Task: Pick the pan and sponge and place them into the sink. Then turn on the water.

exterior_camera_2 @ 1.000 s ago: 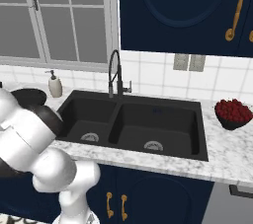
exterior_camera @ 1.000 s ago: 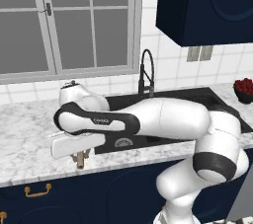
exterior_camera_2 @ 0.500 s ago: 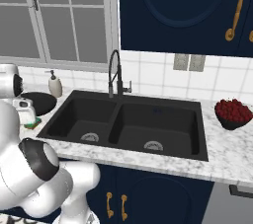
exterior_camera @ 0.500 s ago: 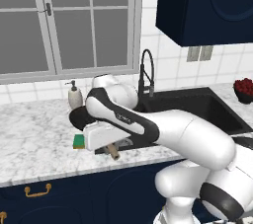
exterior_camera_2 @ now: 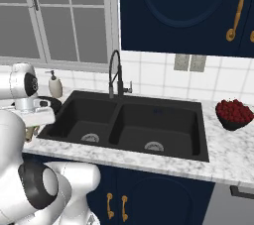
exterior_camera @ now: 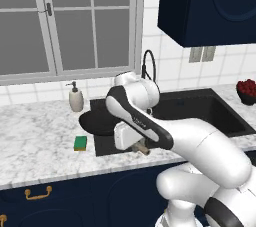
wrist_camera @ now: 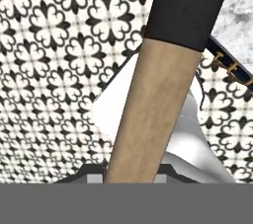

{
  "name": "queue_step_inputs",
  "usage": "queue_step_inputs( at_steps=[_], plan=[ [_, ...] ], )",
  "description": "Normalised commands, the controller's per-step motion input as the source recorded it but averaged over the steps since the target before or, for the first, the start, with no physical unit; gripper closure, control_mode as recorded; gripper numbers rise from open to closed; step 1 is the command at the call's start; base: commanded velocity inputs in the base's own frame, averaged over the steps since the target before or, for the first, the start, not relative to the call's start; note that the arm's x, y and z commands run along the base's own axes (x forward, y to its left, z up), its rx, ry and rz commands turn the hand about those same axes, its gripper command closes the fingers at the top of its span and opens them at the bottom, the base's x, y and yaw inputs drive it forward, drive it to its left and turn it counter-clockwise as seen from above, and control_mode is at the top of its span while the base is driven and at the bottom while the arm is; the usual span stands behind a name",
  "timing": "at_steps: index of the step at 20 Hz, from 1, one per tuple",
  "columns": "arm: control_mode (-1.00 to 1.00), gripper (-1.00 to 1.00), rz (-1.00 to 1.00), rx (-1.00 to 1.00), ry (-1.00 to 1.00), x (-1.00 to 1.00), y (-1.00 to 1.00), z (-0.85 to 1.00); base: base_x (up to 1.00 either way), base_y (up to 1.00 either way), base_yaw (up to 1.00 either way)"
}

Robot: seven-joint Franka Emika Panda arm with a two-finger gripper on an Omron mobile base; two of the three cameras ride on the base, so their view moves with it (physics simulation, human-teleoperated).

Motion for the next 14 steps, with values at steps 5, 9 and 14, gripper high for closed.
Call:
queue_step_inputs(
  at_steps=[5,9,14],
  plan=[
    [-1.00,1.00,0.25,0.07,0.08,0.00,-0.89,0.14,0.00,0.00,0.00],
    [-1.00,1.00,0.19,0.07,0.08,0.00,-0.77,0.20,0.00,0.00,0.00],
    [-1.00,1.00,0.11,0.12,-0.02,0.00,-0.73,0.01,0.00,0.00,0.00]
  ],
)
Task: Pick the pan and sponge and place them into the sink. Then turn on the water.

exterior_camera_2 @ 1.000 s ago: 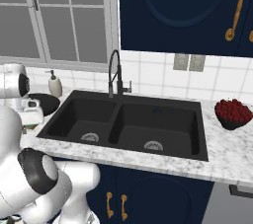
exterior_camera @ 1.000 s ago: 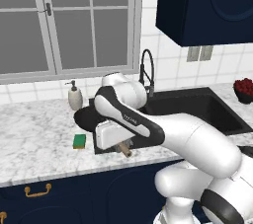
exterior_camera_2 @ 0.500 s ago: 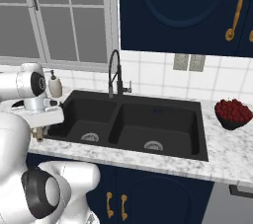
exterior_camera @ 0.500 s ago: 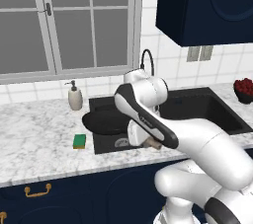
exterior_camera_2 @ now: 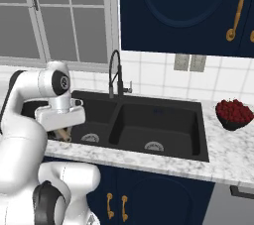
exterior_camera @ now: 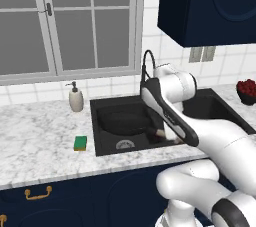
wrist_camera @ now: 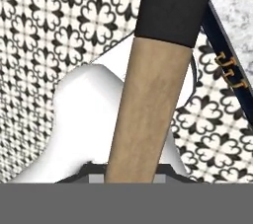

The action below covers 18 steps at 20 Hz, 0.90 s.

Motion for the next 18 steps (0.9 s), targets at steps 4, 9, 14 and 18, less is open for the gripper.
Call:
queue_step_inputs(
  at_steps=[4,9,14,18],
  plan=[
    [-1.00,1.00,0.11,0.04,-0.01,0.00,-0.64,0.00,0.00,0.00,0.00],
    [-1.00,1.00,0.09,0.00,0.00,0.03,-0.49,0.00,0.00,0.00,0.00],
    [-1.00,1.00,0.08,0.00,-0.03,0.09,-0.51,0.00,0.00,0.00,0.00],
    [-1.00,1.00,0.06,0.00,-0.02,0.03,-0.83,0.00,0.00,0.00,0.00]
  ],
)
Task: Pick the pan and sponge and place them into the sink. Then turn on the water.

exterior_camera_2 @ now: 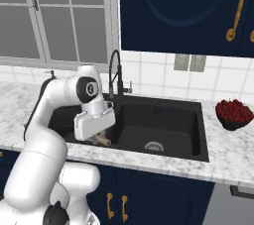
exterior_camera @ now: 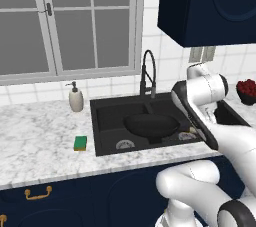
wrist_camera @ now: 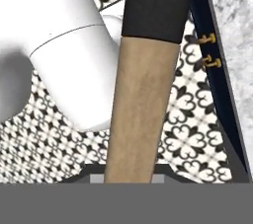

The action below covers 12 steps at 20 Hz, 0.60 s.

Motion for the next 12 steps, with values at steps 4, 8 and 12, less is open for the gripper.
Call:
queue_step_inputs(
  at_steps=[4,8,12],
  plan=[
    [-1.00,1.00,0.04,0.00,0.00,0.08,-0.87,0.00,0.00,0.00,0.00],
    [-1.00,1.00,0.03,0.00,0.00,0.26,-0.91,0.00,0.00,0.00,0.00],
    [-1.00,1.00,0.00,0.00,-0.01,0.40,-0.76,0.00,0.00,0.00,0.00]
  ],
)
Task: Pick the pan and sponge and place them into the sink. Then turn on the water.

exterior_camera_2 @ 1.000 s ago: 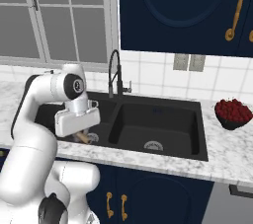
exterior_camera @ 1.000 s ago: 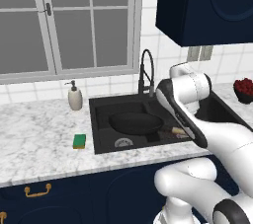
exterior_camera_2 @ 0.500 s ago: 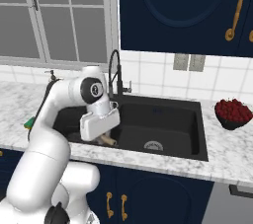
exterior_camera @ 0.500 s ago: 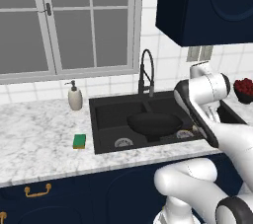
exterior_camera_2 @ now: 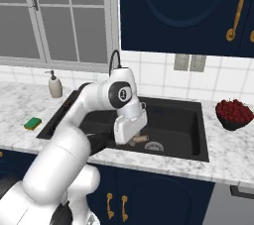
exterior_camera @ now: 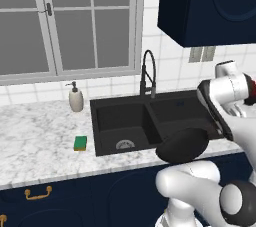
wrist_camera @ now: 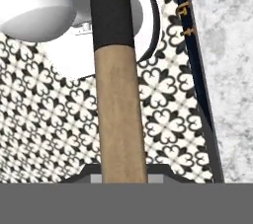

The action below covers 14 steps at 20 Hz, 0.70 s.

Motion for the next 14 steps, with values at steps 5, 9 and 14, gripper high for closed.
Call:
queue_step_inputs(
  at_steps=[5,9,14],
  plan=[
    [-1.00,1.00,0.04,0.00,-0.01,0.19,-0.59,-0.06,0.00,0.00,0.00],
    [-1.00,1.00,0.04,0.06,-0.12,0.21,-0.40,0.00,0.00,0.00,0.00],
    [-1.00,1.00,0.00,0.14,-0.24,0.17,-0.20,0.02,0.00,0.00,0.00]
  ],
)
